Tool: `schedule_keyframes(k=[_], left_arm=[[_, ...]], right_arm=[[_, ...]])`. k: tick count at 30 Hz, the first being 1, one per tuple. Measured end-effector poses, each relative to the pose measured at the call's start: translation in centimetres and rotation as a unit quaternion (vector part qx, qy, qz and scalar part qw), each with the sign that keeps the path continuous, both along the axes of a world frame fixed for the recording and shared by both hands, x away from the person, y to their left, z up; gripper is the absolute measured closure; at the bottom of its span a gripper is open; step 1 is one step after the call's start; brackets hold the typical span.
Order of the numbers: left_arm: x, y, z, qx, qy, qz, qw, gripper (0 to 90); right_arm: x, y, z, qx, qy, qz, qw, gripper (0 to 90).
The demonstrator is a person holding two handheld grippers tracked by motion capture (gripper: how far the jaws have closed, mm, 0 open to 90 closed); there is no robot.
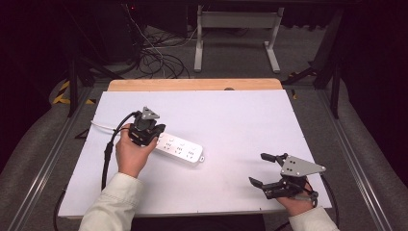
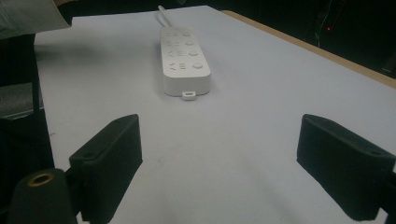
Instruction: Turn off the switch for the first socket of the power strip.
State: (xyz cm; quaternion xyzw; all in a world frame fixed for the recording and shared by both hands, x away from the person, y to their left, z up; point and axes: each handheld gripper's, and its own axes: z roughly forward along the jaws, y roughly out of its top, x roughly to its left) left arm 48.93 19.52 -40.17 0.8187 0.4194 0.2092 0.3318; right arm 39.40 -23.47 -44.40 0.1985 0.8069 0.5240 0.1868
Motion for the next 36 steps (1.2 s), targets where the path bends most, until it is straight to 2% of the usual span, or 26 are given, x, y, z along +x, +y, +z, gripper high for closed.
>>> schedule_keyframes(k=[2,3,5,6,7,8,10,11,16,17,21,26,30,32,36], left_arm=[[-0.1,-0.1,0.2,-0.001,-0.003,-0.006,1.0,89.9],[-0.3,-0.1,0.5,-0.012,-0.005,-0.011,0.9999,89.7],[-0.4,-0.1,0.7,-0.019,-0.008,-0.017,0.9996,77.8],[-0.8,-0.2,1.1,-0.025,-0.009,-0.028,0.9993,77.0],[-0.8,-0.2,1.1,-0.025,-0.009,-0.028,0.9993,74.9],[-1.2,-0.1,1.6,-0.031,-0.019,-0.041,0.9985,72.5],[-1.5,-0.1,1.8,-0.036,-0.021,-0.046,0.9981,67.1],[-1.9,-0.1,2.1,-0.045,-0.026,-0.056,0.9971,64.4],[-2.9,0.3,2.7,-0.064,-0.037,-0.065,0.9952,56.0],[-3.1,0.4,2.9,-0.062,-0.043,-0.066,0.995,48.7],[-4.2,0.9,3.4,-0.074,-0.054,-0.073,0.9931,43.8],[-5.6,1.7,3.6,-0.079,-0.071,-0.078,0.9913,38.4],[-6.7,2.6,3.7,-0.094,-0.095,-0.072,0.9884,34.2],[-7.2,3.1,3.6,-0.095,-0.105,-0.074,0.9872,32.9],[-8.4,3.9,3.1,-0.106,-0.118,-0.077,0.9843,30.7]], right_arm=[[0.0,0.2,0.0,-0.004,-0.002,0.002,1.0,14.1],[0.0,0.2,0.0,-0.005,-0.004,0.003,1.0,14.1],[-0.1,0.1,0.0,-0.002,-0.002,0.001,1.0,14.1],[0.0,0.0,0.0,-0.001,-0.004,0.001,1.0,14.1],[0.0,0.0,0.0,-0.001,-0.004,0.001,1.0,14.1],[0.0,-0.1,0.0,-0.001,-0.002,-0.001,1.0,14.1],[-0.1,0.0,0.0,0.001,-0.001,0.001,1.0,14.1],[-0.1,0.1,0.0,-0.001,-0.002,0.001,1.0,14.1],[-0.2,0.0,0.1,0.0,-0.003,0.0,1.0,14.1],[-0.1,0.0,0.0,0.0,-0.004,0.0,1.0,14.1],[-0.1,0.0,0.0,0.0,-0.004,0.0,1.0,14.1],[-0.1,0.0,0.1,-0.001,-0.005,0.0,1.0,14.1],[-0.2,0.1,0.1,-0.001,-0.004,-0.001,1.0,14.1],[-0.2,0.0,0.1,-0.001,-0.004,0.0,1.0,14.1],[-0.2,0.0,0.1,0.001,-0.005,-0.001,1.0,14.0]])
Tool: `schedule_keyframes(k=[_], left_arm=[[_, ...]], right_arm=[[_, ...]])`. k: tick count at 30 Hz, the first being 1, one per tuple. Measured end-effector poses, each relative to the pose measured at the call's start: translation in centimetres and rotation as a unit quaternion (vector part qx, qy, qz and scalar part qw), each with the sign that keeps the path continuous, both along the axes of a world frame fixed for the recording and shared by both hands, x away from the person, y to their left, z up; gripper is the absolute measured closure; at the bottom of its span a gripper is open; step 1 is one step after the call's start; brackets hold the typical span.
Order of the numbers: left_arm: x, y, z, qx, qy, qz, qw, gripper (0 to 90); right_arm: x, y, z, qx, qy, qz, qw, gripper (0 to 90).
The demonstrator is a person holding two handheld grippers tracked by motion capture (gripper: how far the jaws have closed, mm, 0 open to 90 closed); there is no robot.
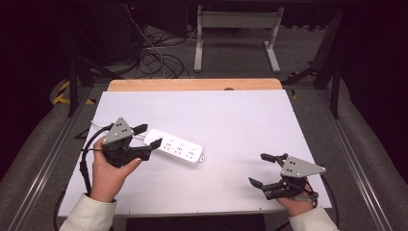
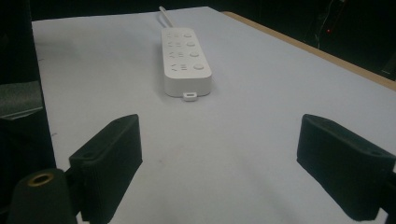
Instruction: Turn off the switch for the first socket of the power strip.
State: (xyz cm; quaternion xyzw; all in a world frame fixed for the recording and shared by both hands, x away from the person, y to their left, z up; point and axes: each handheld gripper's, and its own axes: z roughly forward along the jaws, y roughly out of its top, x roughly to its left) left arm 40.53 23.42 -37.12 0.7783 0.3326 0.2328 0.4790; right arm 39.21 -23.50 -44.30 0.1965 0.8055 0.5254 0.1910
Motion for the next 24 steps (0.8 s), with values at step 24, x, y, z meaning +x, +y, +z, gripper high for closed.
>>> schedule_keyframes(k=[24], left_arm=[[-3.7,3.4,-5.7,-0.038,-0.049,0.016,0.998,22.2]], right_arm=[[-0.1,0.0,0.0,0.0,0.0,0.0,1.0,13.9]])
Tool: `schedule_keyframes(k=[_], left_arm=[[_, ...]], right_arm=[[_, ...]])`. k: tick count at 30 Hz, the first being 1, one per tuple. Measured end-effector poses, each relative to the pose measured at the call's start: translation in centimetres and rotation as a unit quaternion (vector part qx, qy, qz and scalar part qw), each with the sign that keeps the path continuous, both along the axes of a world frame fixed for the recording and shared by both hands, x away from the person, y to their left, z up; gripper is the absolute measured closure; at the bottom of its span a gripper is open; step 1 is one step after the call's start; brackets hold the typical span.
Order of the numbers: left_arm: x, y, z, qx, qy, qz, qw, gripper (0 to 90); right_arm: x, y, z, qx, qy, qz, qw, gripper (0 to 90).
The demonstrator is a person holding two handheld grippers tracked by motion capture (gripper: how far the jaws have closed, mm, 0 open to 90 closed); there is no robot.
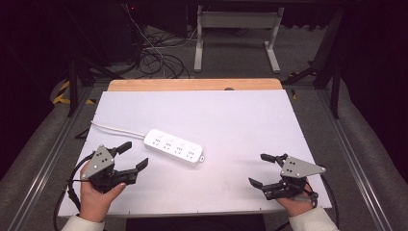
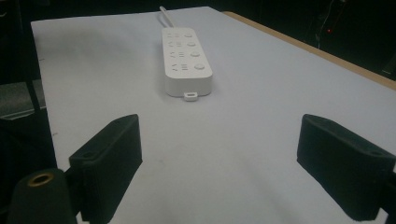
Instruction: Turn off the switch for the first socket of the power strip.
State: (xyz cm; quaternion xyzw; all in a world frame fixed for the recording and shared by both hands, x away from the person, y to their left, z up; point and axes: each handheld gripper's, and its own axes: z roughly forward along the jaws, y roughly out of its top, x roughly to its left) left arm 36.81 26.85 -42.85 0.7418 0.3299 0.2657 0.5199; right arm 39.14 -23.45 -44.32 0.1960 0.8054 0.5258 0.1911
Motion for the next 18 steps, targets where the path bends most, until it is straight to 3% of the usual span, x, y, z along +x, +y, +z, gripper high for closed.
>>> schedule_keyframes(k=[4,8,10,12,15,18], left_arm=[[-0.2,0.0,-0.7,0.019,-0.006,-0.001,0.9998,21.8],[-0.3,-0.2,-1.5,0.027,0.006,-0.006,0.9996,21.8],[-0.2,0.0,-2.0,0.023,0.015,-0.005,0.9996,21.7],[-0.1,0.3,-2.7,0.006,0.03,-0.001,0.9995,21.8],[-0.1,0.6,-3.4,0.01,0.04,0.009,0.9991,21.8],[-0.2,0.5,-3.8,0.041,0.037,0.006,0.9984,21.8]], right_arm=[[0.0,-0.1,0.0,0.001,-0.001,0.0,1.0,13.9],[0.0,0.0,0.0,0.001,-0.001,0.001,1.0,13.8],[0.0,-0.1,0.0,0.001,-0.002,0.0,1.0,13.8],[0.0,-0.1,0.0,0.002,-0.002,0.0,1.0,13.8],[0.0,-0.1,0.0,0.001,-0.001,0.001,1.0,13.8],[0.0,-0.1,0.0,0.0,-0.002,0.0,1.0,13.7]])
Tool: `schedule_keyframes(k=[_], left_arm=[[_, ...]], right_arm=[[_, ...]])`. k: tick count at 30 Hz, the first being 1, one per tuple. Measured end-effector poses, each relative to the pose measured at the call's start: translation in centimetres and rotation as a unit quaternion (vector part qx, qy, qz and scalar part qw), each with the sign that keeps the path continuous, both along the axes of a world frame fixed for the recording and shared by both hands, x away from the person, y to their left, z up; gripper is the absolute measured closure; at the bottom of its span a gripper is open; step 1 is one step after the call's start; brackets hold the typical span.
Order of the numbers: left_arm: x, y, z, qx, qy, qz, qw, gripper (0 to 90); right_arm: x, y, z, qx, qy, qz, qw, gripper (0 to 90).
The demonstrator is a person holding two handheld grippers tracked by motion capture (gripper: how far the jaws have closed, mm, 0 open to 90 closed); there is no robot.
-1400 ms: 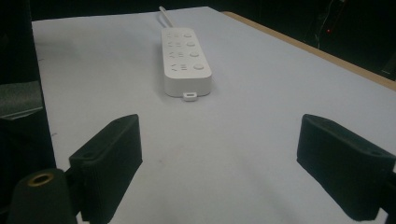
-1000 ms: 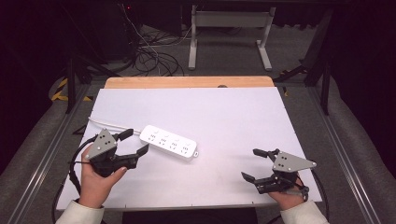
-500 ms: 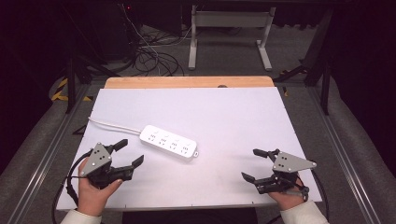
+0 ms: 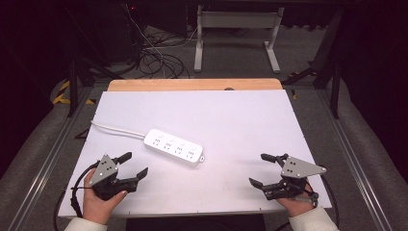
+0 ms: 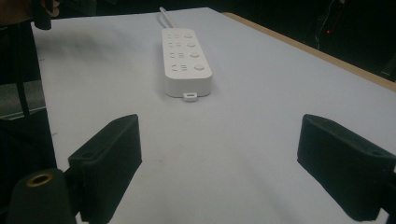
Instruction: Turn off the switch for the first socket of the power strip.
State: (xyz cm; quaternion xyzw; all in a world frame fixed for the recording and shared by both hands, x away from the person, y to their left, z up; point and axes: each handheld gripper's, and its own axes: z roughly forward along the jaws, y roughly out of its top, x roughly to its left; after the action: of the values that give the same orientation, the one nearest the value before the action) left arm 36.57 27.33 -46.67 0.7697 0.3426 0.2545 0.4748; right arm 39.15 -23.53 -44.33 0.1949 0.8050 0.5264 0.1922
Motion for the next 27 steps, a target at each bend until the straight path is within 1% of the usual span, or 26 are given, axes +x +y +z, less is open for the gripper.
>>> schedule_keyframes(k=[1,2,3,5,6,8,10,13,14,19,21,26,27], left_arm=[[0.0,-0.3,-0.4,0.017,0.007,-0.006,0.9998,21.7],[0.0,-0.3,-0.4,0.017,0.007,-0.006,0.9998,21.8],[0.0,-0.5,-0.5,0.019,0.011,-0.009,0.9997,21.8],[0.1,-0.7,-0.4,0.012,0.012,-0.013,0.9998,21.7],[0.2,-0.8,-0.3,0.013,0.008,-0.015,0.9998,21.7],[0.2,-0.9,-0.3,0.008,0.008,-0.016,0.9998,21.8],[0.1,-0.8,-0.2,0.004,0.005,-0.015,0.9999,21.8],[-0.1,-0.7,0.0,-0.001,-0.005,-0.012,0.9999,21.8],[-0.1,-0.6,0.1,-0.004,-0.005,-0.012,0.9999,21.8],[-0.3,-0.5,0.4,-0.008,-0.023,-0.004,0.9997,21.7],[-0.4,-0.5,0.5,-0.014,-0.025,-0.004,0.9996,21.8],[-0.5,-0.5,0.5,-0.012,-0.025,-0.003,0.9996,21.8],[-0.5,-0.5,0.6,-0.008,-0.028,-0.004,0.9996,21.8]], right_arm=[[0.0,0.0,0.0,0.001,0.0,0.0,1.0,13.7],[0.0,0.0,0.0,0.001,0.0,0.0,1.0,13.7],[0.1,0.0,0.0,0.001,0.0,0.0,1.0,13.7],[0.1,0.0,0.0,0.0,-0.001,0.0,1.0,13.6],[0.0,0.0,0.0,0.001,-0.001,0.001,1.0,13.6],[0.0,0.0,0.1,0.001,-0.002,0.0,1.0,13.5],[0.0,-0.1,0.1,0.002,-0.003,0.001,1.0,13.5],[0.0,0.0,0.1,0.001,-0.003,0.0,1.0,13.5],[0.0,0.0,0.1,0.001,-0.002,0.001,1.0,13.5],[0.0,-0.1,0.1,0.003,-0.002,0.002,1.0,13.5],[0.0,-0.1,0.1,0.004,-0.003,0.002,1.0,13.5],[0.0,0.0,0.1,0.003,-0.003,0.003,1.0,13.5],[0.0,0.0,0.1,0.002,-0.002,0.003,1.0,13.5]])
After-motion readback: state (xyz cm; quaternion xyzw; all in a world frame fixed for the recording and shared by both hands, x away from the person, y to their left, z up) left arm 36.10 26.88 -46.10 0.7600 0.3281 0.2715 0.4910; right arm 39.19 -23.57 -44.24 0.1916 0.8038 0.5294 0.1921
